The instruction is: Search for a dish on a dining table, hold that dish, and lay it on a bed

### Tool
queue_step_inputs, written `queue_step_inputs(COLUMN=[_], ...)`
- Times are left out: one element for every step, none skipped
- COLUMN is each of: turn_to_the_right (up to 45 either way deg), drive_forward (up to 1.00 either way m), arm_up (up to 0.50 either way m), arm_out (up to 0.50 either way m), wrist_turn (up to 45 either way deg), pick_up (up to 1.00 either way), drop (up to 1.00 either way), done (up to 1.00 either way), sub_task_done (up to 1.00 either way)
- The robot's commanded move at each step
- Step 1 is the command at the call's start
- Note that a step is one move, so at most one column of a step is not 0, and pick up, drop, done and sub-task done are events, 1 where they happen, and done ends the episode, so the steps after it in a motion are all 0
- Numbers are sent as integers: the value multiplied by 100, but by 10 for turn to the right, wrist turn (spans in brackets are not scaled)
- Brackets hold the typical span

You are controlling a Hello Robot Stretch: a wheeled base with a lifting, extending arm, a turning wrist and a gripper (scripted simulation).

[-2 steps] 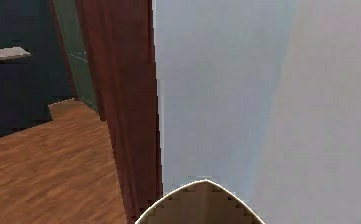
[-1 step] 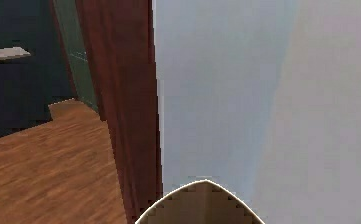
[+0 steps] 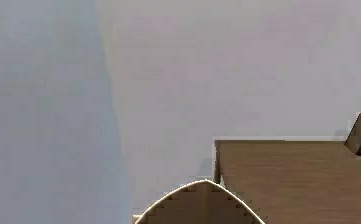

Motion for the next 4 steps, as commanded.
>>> queue_step_inputs(turn_to_the_right=[450, 450, 420, 0], drive_forward=[0, 0, 0, 100], arm_up=[0, 0, 0, 0], arm_out=[0, 0, 0, 0], wrist_turn=[0, 0, 0, 0], pick_up=[0, 0, 0, 0], drop=[0, 0, 0, 0], done=[0, 0, 0, 0], sub_task_done=[0, 0, 0, 0])
